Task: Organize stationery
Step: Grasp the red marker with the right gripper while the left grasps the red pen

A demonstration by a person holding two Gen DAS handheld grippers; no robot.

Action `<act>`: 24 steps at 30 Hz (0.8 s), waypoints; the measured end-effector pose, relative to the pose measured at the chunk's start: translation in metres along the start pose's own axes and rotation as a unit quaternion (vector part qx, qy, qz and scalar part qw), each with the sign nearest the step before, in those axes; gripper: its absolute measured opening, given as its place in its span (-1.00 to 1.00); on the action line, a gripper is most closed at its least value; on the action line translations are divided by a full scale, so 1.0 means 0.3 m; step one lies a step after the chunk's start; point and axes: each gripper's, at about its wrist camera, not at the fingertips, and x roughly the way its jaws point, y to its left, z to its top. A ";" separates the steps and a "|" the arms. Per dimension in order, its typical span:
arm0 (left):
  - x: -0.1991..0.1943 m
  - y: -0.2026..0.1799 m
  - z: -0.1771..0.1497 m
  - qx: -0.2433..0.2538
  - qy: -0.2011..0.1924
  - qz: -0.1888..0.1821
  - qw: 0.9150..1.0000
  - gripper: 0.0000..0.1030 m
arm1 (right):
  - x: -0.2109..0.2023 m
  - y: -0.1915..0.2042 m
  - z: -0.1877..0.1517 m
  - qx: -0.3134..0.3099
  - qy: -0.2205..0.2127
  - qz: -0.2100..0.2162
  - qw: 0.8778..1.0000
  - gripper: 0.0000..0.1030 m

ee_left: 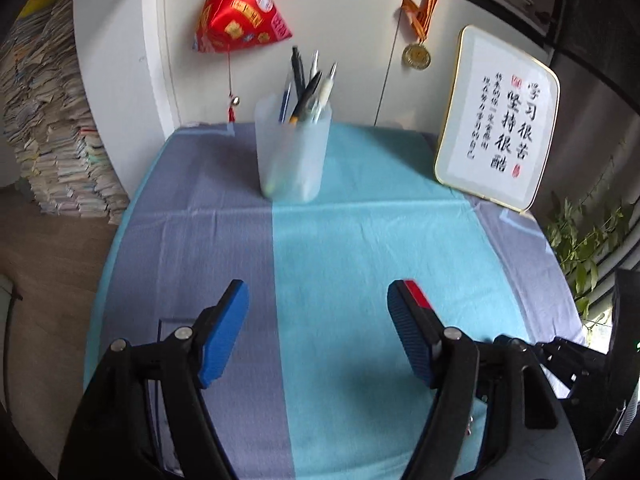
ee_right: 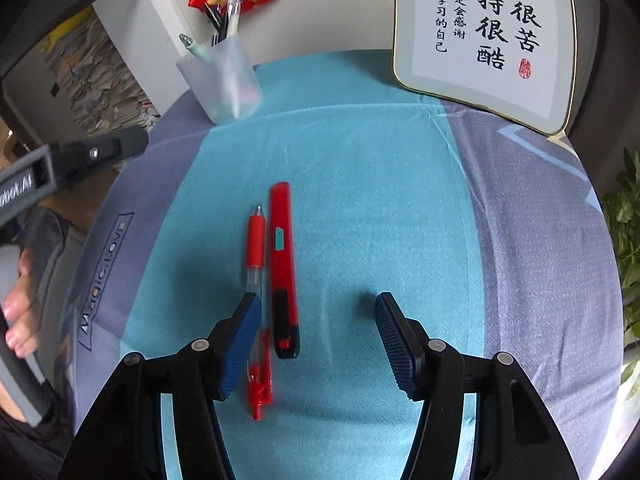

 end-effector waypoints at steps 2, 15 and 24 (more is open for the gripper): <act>0.007 -0.013 -0.050 -0.004 0.019 -0.009 1.000 0.38 | 0.000 0.013 -0.008 -0.013 -0.007 -0.010 1.000 -0.01; 0.024 -0.062 -0.104 -0.012 0.062 -0.008 0.998 0.38 | -0.015 0.042 -0.045 -0.009 -0.044 -0.044 0.998 -0.72; 0.090 -0.190 -0.148 0.026 0.104 -0.039 0.994 0.35 | -0.086 -0.065 -0.124 0.069 -0.070 -0.033 0.995 -0.72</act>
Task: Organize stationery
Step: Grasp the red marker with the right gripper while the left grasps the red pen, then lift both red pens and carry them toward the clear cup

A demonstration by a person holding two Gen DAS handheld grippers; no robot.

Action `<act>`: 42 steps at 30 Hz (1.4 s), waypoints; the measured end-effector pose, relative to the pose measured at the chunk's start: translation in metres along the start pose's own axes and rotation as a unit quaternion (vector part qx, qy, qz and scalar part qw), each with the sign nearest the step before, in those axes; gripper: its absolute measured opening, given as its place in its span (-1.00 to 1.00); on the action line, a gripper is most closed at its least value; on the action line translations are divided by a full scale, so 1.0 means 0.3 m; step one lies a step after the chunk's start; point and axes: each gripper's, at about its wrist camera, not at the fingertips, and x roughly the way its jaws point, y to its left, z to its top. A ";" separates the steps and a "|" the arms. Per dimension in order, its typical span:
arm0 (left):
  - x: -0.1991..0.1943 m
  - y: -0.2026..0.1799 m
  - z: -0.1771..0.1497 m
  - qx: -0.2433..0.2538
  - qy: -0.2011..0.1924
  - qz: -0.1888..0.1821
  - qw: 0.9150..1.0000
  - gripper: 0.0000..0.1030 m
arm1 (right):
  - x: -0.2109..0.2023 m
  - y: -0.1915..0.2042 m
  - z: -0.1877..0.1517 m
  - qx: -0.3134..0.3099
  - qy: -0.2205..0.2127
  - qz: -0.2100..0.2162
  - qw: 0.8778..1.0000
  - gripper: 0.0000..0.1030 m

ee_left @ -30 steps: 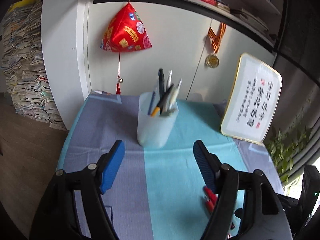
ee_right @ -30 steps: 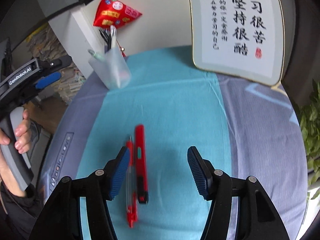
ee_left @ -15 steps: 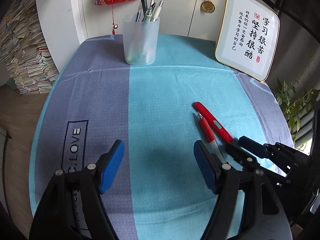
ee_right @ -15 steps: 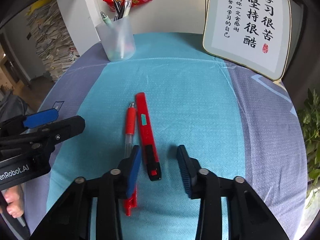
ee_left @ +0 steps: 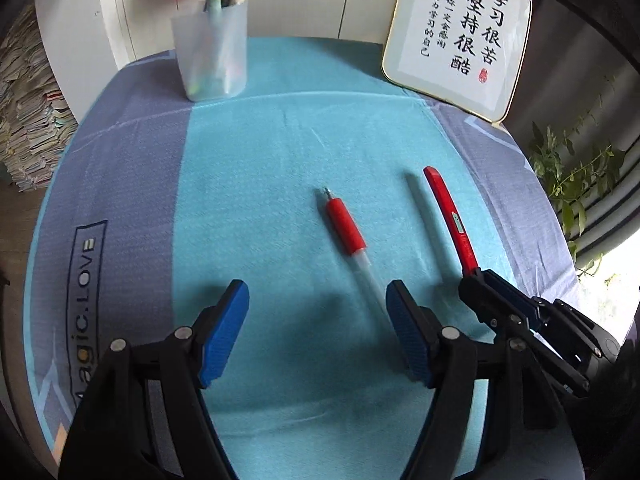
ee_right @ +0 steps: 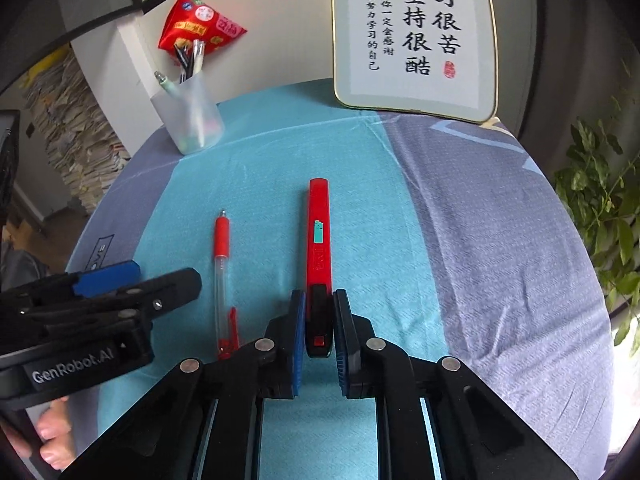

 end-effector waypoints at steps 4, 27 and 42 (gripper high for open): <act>0.033 -0.023 0.011 0.001 0.010 0.006 1.000 0.27 | -0.001 -0.011 -0.009 0.008 0.000 -0.002 1.000 -0.72; -0.316 0.162 0.094 0.001 -0.174 -0.054 0.983 -0.86 | -0.077 0.043 0.017 0.021 -0.036 0.056 0.998 -0.73; -0.375 0.348 0.353 0.005 -0.360 -0.081 0.929 -0.88 | -0.168 0.156 0.110 -0.024 -0.091 0.079 0.992 -0.73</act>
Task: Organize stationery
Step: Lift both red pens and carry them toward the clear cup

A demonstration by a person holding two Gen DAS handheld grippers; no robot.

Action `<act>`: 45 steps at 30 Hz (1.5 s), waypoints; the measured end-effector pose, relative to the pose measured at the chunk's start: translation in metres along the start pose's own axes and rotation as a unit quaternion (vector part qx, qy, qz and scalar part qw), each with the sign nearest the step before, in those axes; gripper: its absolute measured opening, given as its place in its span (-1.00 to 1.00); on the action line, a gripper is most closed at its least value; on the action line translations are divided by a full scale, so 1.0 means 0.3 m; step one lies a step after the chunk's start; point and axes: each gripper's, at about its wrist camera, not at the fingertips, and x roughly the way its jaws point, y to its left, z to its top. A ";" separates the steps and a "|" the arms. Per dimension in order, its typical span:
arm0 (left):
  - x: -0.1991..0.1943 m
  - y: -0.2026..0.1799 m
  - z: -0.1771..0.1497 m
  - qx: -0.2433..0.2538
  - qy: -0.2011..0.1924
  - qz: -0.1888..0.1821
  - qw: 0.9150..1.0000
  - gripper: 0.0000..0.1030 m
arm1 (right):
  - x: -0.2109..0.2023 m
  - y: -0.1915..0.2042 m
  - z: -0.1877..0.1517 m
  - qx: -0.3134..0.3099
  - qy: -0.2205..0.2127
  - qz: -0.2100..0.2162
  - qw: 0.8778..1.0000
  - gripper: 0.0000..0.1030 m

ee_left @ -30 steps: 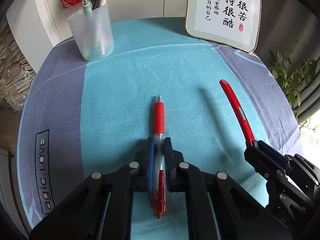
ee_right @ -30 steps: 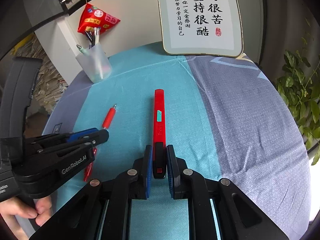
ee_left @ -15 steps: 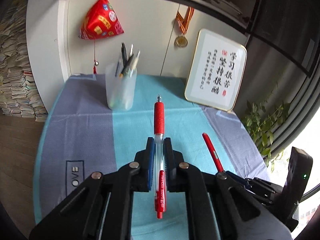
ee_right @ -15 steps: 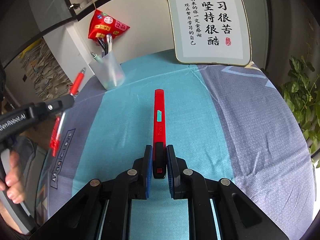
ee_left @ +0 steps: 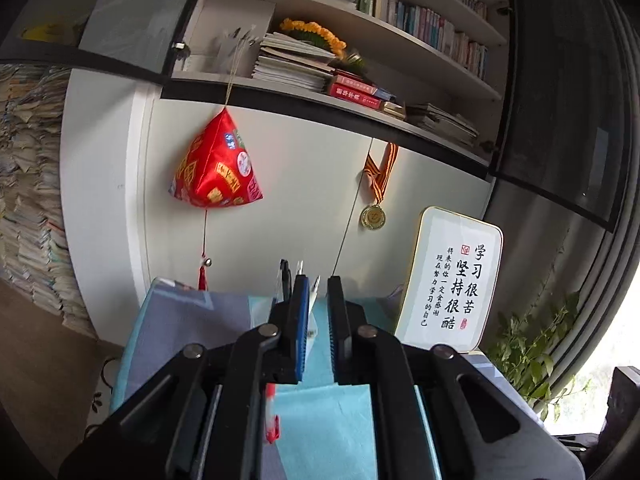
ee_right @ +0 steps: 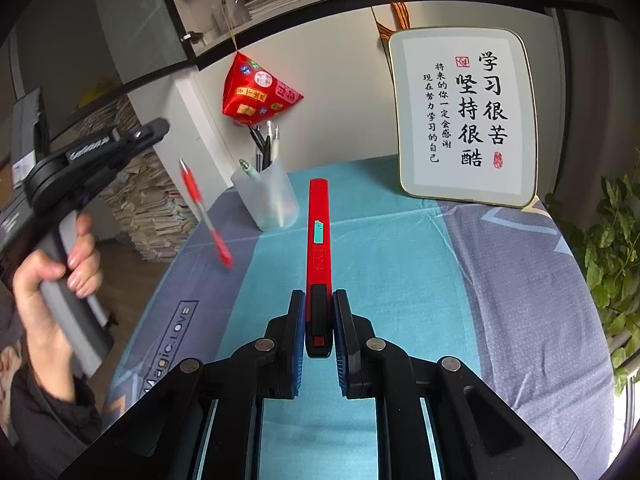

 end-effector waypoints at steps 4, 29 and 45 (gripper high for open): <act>0.091 0.072 0.006 -0.019 0.008 -0.002 1.000 -0.88 | 0.018 0.014 -0.013 -0.017 0.008 -0.017 1.000 -0.73; 0.458 0.353 -0.242 -0.123 0.292 0.157 0.935 0.25 | 0.056 0.049 -0.024 -0.016 0.039 0.008 0.999 -0.73; 0.453 0.350 -0.257 -0.070 0.269 0.195 0.941 -0.87 | 0.054 0.030 -0.027 -0.005 0.042 0.011 0.999 -0.73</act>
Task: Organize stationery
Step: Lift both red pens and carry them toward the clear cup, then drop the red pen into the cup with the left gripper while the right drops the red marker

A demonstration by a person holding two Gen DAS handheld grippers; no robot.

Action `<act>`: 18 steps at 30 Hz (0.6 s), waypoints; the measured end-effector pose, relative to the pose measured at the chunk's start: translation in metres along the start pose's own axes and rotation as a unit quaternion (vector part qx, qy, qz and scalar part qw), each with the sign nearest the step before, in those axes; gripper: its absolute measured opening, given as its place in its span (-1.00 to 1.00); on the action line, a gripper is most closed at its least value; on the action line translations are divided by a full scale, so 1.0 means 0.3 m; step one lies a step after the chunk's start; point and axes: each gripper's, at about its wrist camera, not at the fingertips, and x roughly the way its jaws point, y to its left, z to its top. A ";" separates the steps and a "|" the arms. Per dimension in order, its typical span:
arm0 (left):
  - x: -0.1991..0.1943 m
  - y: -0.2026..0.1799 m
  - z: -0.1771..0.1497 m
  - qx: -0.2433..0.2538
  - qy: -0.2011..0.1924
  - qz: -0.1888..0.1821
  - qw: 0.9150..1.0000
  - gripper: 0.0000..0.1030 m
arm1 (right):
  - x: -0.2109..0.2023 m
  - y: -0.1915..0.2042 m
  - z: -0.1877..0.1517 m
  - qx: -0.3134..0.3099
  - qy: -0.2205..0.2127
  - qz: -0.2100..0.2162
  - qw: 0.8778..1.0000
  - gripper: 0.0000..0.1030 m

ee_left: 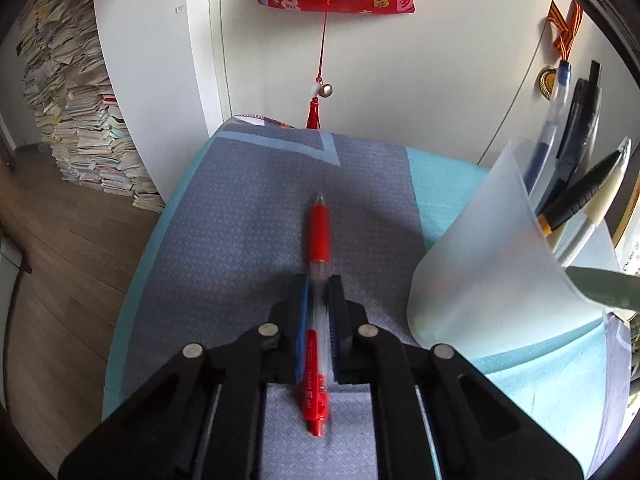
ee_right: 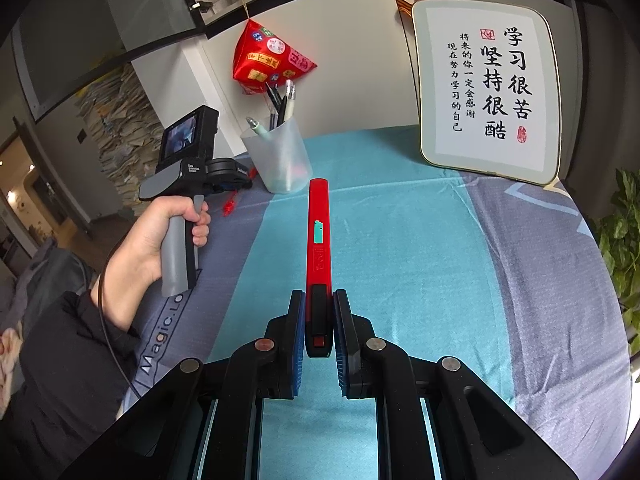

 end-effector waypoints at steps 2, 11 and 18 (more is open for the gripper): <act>-0.018 0.031 0.002 -0.017 -0.005 -0.016 1.000 -0.87 | -0.001 -0.002 0.001 0.002 0.000 0.001 1.000 -0.73; -0.257 0.114 0.023 -0.072 -0.112 -0.118 0.984 -0.87 | -0.010 0.012 -0.001 0.004 -0.005 0.008 1.000 -0.73; -0.367 0.016 0.085 -0.041 -0.197 -0.206 0.958 -0.87 | -0.008 0.015 0.001 0.004 -0.004 0.007 1.000 -0.73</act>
